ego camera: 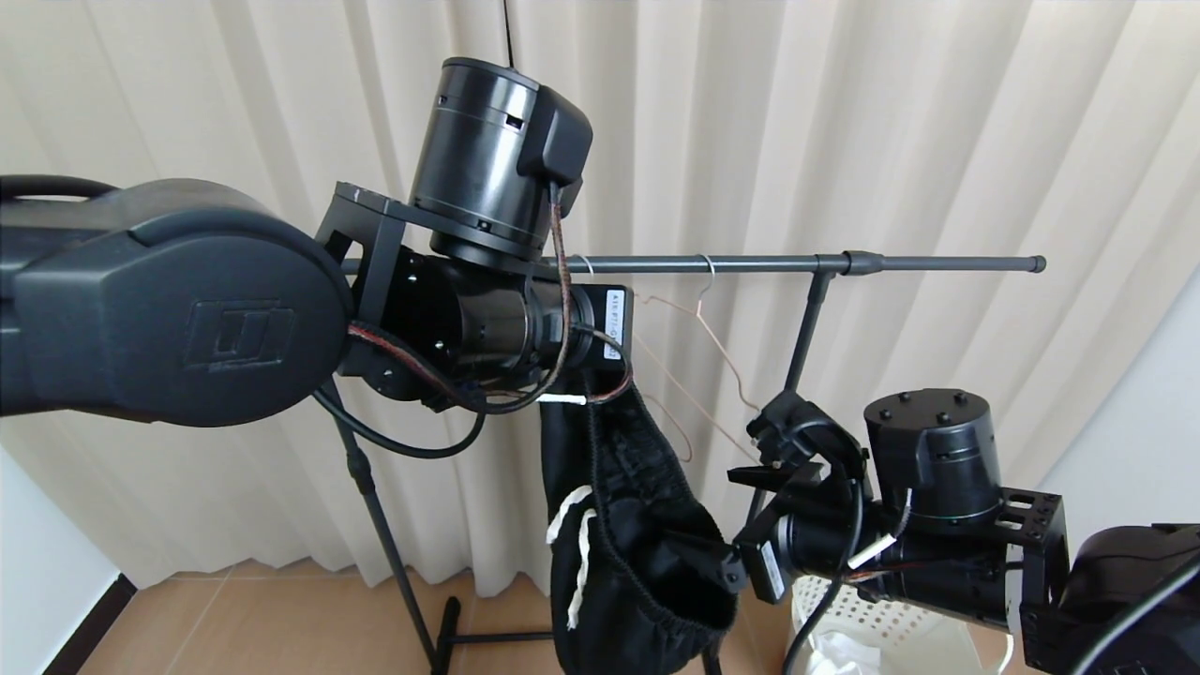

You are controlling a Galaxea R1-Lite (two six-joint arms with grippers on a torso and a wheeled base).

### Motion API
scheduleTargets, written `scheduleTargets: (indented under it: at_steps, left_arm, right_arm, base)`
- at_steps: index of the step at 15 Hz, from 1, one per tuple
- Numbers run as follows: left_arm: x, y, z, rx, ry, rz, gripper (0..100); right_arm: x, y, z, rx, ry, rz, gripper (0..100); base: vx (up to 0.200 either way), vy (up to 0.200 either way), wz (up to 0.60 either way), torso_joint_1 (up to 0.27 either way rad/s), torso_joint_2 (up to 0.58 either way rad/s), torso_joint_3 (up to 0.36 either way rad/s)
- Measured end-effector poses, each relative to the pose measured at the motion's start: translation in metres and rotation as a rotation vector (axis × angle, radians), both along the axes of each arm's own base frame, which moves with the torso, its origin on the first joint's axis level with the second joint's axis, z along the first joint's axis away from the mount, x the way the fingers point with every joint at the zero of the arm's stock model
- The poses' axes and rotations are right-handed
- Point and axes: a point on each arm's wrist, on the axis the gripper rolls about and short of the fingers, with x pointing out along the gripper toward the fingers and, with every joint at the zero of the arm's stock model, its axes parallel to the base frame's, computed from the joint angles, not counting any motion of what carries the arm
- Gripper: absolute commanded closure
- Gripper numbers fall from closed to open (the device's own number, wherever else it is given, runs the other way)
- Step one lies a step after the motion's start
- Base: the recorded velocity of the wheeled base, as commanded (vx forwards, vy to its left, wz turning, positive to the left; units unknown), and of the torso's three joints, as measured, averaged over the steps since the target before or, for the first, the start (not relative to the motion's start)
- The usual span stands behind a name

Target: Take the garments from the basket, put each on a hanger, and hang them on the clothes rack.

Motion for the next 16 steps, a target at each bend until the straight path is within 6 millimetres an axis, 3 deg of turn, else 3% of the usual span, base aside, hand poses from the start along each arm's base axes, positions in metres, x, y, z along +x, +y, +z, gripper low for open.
scheduleTargets:
  at_steps: [1, 2, 7, 9, 13, 16]
  left_arm:
    - [-0.001, 0.0, 0.0, -0.001, 0.0, -0.003, 100]
    - [-0.001, 0.0, 0.001, -0.002, 0.0, -0.004, 100]
    - [-0.005, 0.003, 0.0, -0.003, 0.009, -0.011, 100]
    - [-0.006, 0.005, -0.002, 0.001, 0.015, -0.009, 100]
    - [-0.006, 0.01, -0.02, 0.042, 0.069, -0.013, 100]
    - [-0.005, 0.015, -0.053, 0.079, 0.178, -0.033, 100]
  right_arm:
    - [0.003, 0.0, -0.004, -0.008, 0.01, -0.007, 0]
    - [0.005, -0.001, -0.008, -0.017, 0.021, -0.012, 100]
    - [0.015, 0.005, -0.024, -0.016, 0.02, -0.018, 100]
    - [0.02, -0.001, -0.026, -0.02, 0.023, -0.044, 100]
    - [0.033, -0.036, -0.003, -0.018, -0.045, -0.148, 100]
    - [0.029, -0.058, 0.022, -0.041, -0.084, -0.19, 100]
  base:
    - [0.0, 0.0, 0.0, 0.0, 0.0, 0.0]
    - [0.0, 0.0, 0.0, 0.0, 0.0, 0.0]
    - [0.0, 0.0, 0.0, 0.0, 0.0, 0.0]
    - [0.0, 0.0, 0.0, 0.0, 0.0, 0.0]
    - [0.0, 0.0, 0.0, 0.0, 0.0, 0.0]
    - [0.0, 0.0, 0.0, 0.0, 0.0, 0.0]
